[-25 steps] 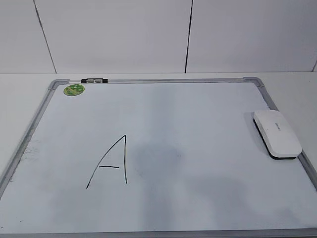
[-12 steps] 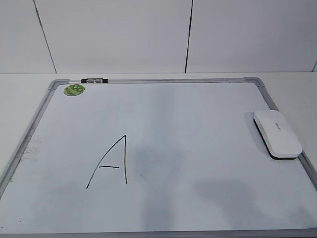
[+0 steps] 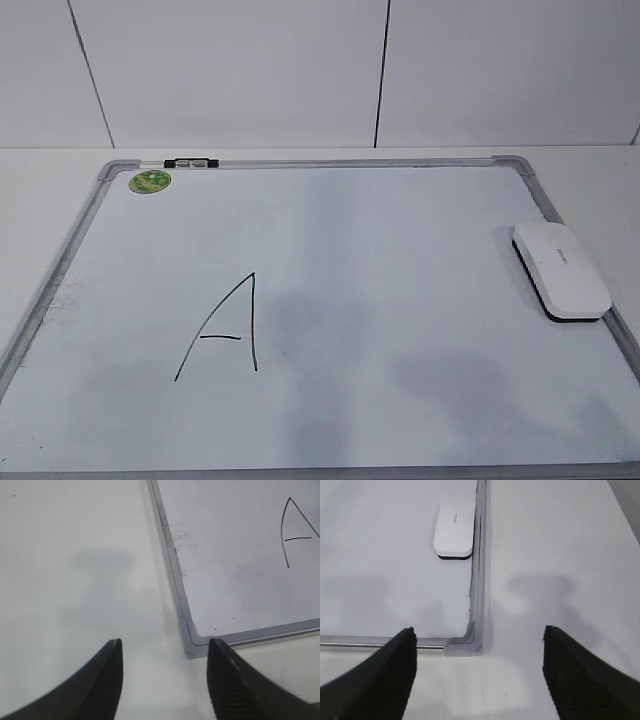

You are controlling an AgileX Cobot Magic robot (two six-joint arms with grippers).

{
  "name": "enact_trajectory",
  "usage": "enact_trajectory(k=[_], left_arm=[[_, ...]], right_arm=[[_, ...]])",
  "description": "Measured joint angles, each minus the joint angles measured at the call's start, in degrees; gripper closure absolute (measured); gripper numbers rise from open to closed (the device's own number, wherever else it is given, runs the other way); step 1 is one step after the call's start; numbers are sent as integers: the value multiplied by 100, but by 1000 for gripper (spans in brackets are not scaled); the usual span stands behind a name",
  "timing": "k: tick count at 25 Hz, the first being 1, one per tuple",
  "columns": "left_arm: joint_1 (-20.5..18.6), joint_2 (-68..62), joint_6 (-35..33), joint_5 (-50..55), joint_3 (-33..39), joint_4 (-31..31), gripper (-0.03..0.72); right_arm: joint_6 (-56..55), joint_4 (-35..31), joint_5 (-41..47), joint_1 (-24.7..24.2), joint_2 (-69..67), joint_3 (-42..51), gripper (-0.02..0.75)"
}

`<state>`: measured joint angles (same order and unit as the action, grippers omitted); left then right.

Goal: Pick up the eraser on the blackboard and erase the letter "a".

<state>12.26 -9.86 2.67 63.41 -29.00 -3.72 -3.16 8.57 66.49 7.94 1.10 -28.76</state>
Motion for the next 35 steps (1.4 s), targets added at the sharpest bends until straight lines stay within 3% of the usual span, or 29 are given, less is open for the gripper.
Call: enact_trajectory(k=[31,35], left_arm=[[0,139,0,-7,0,108,291],[-191,492,0,-7,0,108,313]], right_arm=[[13,13,-34,0,0,3,143],[13,13,-34,0,0,3,143]])
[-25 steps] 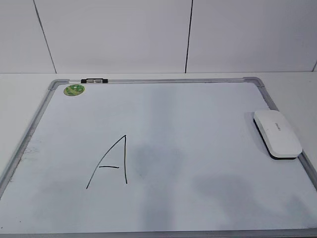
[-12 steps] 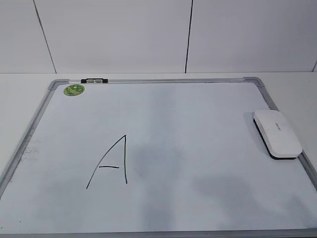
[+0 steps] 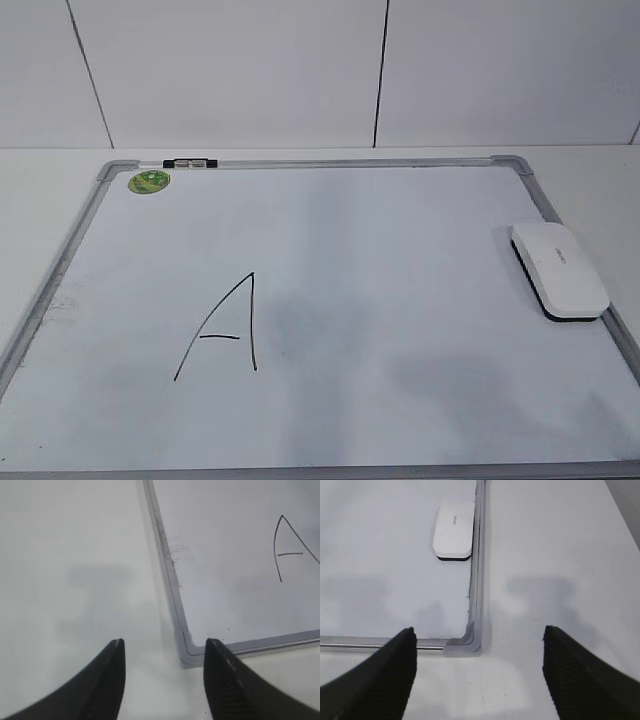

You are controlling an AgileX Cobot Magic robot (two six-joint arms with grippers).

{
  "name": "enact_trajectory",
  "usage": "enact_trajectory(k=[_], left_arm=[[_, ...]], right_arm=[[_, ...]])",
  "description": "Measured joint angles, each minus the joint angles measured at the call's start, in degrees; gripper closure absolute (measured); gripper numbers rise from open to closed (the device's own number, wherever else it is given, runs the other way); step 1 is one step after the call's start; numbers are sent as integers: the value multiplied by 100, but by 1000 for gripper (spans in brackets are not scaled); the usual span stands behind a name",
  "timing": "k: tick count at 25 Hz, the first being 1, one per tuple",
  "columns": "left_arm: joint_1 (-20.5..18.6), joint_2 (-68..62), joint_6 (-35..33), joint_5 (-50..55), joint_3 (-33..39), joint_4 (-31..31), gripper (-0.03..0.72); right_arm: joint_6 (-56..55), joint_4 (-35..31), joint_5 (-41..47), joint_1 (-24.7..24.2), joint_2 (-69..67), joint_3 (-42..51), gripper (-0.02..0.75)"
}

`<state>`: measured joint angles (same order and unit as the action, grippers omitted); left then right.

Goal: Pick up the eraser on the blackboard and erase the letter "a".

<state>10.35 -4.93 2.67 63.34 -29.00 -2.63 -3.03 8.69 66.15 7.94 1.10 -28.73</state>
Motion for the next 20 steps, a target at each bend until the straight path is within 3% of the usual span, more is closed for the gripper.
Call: enact_trajectory(k=[13,20], left_arm=[[-443,433,0,11,10,10,359],[-824,433,0,11,10,10,365]], right_arm=[[10,0,-13,-13,0,0,143],[10,0,-13,-405,0,0,143]])
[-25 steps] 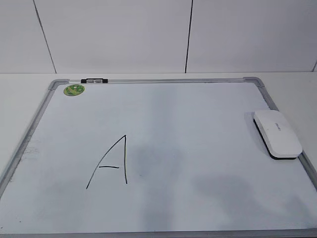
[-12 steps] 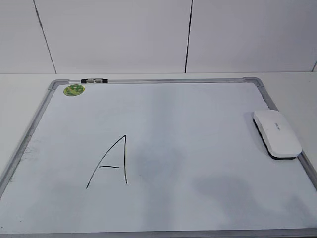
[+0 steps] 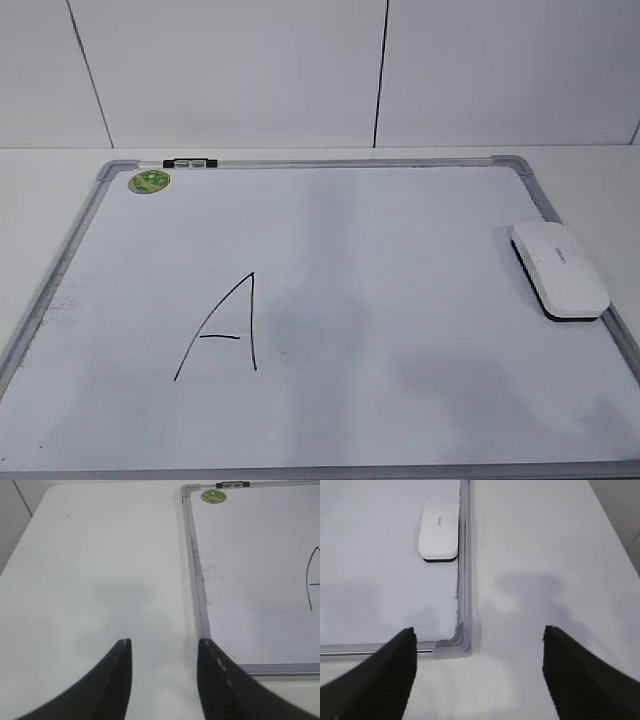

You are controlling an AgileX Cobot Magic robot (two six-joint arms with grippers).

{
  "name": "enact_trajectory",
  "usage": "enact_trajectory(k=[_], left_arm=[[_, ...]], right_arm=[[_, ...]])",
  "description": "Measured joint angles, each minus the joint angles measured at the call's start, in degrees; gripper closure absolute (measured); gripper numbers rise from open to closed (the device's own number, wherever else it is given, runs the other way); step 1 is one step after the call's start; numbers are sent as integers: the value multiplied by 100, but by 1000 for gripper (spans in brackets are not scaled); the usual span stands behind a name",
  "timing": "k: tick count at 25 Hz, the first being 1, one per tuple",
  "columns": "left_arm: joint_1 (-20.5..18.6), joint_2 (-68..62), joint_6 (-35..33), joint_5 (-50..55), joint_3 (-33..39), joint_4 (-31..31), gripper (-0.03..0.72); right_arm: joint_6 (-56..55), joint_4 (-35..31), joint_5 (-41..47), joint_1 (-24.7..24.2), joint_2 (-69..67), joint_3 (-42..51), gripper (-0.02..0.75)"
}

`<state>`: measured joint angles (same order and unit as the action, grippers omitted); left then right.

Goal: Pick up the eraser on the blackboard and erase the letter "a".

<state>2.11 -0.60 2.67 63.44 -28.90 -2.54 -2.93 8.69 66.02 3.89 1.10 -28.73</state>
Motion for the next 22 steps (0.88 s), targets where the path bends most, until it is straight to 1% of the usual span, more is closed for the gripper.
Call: enact_trajectory(k=[7,22], left_arm=[[-363,0,0,0,0,0,375],[-399,0,0,0,0,0,413]], right_arm=[[0,0,-4,-269,0,0,144],[0,0,-4,-280,0,0,144]])
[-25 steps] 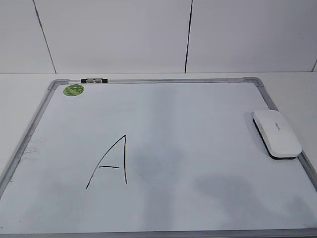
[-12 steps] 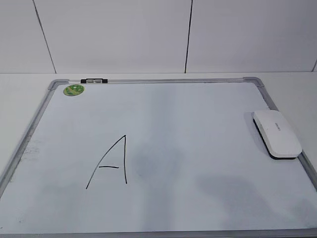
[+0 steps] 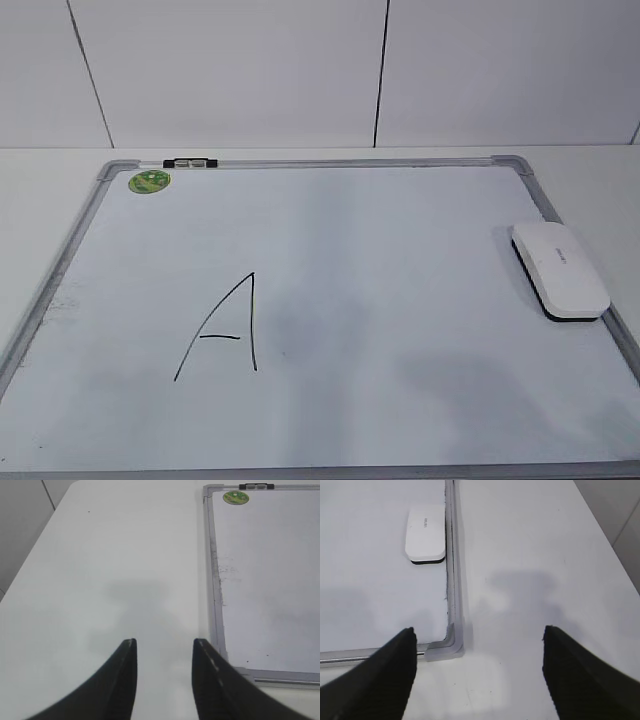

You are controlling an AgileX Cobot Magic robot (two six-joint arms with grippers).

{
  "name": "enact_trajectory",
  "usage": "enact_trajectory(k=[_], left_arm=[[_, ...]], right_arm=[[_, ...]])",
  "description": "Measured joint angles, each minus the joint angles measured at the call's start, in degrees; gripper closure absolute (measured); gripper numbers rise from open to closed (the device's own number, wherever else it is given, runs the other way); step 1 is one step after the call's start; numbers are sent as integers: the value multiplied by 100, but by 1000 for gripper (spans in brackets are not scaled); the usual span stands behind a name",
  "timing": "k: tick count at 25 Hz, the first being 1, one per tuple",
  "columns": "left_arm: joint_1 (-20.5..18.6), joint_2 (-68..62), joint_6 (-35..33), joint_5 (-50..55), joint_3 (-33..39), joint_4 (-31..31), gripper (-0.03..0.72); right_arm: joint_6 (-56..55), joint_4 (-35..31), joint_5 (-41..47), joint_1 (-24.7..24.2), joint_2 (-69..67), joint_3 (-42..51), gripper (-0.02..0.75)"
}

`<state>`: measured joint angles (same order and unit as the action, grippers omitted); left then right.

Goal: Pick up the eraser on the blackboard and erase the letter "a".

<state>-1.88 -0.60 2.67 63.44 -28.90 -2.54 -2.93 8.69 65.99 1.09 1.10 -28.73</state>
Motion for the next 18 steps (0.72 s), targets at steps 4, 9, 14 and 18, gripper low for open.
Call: enact_trajectory(k=[4,9,14,18], left_arm=[[0,0,0,0,0,0,423],[0,0,0,0,0,10,440],[0,0,0,0,0,10,442],[0,0,0,0,0,10,443]], right_arm=[[0,0,-9,0,0,0,144],[0,0,-9,0,0,0,144],[0,0,-9,0,0,0,144],[0,0,-9,0,0,0,144]])
